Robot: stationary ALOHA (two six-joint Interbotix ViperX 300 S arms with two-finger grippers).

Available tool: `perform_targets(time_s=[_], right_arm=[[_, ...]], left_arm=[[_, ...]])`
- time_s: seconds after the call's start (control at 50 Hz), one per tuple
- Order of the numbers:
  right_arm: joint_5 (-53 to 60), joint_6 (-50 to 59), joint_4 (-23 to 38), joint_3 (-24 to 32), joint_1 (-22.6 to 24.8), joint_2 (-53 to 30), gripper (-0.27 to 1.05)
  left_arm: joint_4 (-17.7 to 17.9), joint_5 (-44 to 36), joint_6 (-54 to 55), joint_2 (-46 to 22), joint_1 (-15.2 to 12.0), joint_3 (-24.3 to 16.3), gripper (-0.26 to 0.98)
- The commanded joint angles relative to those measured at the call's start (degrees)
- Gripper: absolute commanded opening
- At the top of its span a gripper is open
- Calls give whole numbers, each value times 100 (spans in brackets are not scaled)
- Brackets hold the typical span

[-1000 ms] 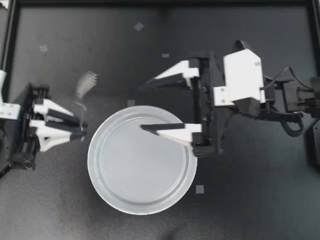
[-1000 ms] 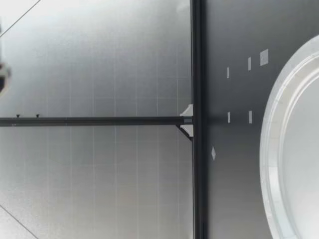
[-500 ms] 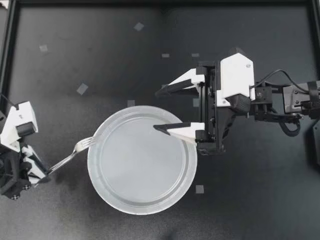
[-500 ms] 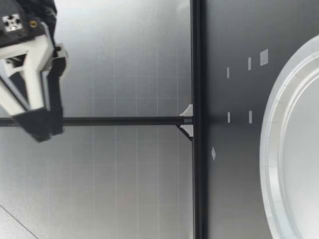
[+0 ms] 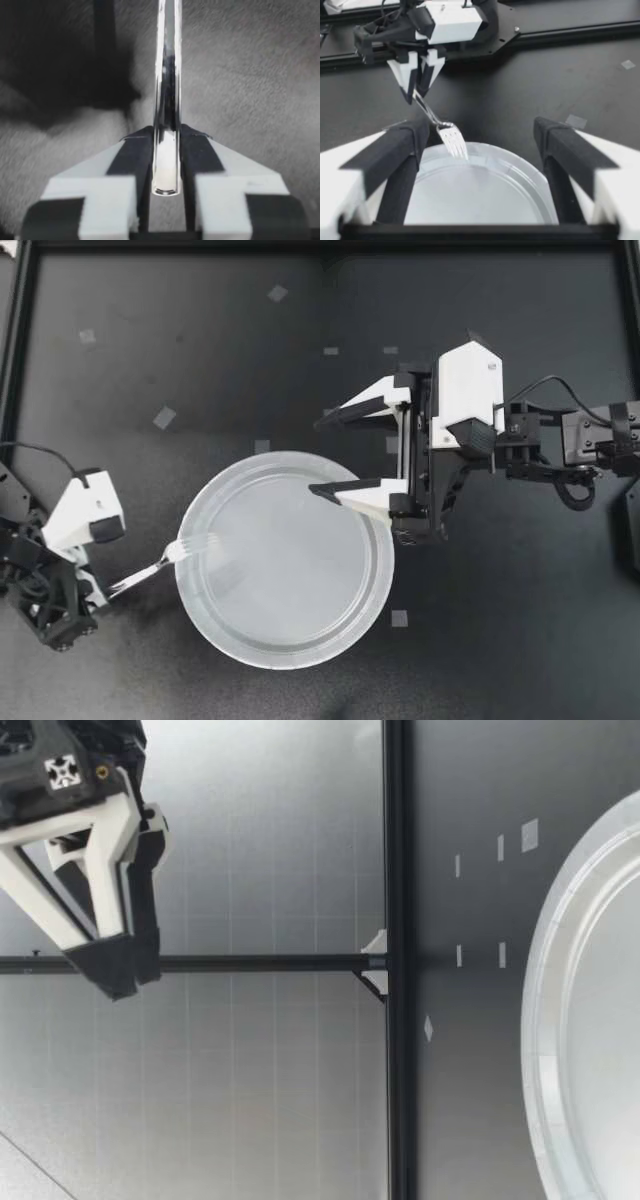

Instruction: Pick up the fork and place it on the plate.

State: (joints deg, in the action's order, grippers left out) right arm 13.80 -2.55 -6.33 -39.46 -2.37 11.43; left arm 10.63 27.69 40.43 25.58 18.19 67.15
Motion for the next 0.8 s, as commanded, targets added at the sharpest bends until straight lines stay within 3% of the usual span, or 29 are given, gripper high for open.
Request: perform_targets(time_s=[0.0,0.52,0.78], right_arm=[[79,18,-18,35,-35,26,82],[97,193,-9,-18,-35,-53,82],[123,193,-9,-18,-35,-70,82]], left_arm=[[18,-229,-26,-158,26,-149,-10],[97,-246,-26,-817,26,-299,-10],[835,97,-70,-1213,26,-334,-10]])
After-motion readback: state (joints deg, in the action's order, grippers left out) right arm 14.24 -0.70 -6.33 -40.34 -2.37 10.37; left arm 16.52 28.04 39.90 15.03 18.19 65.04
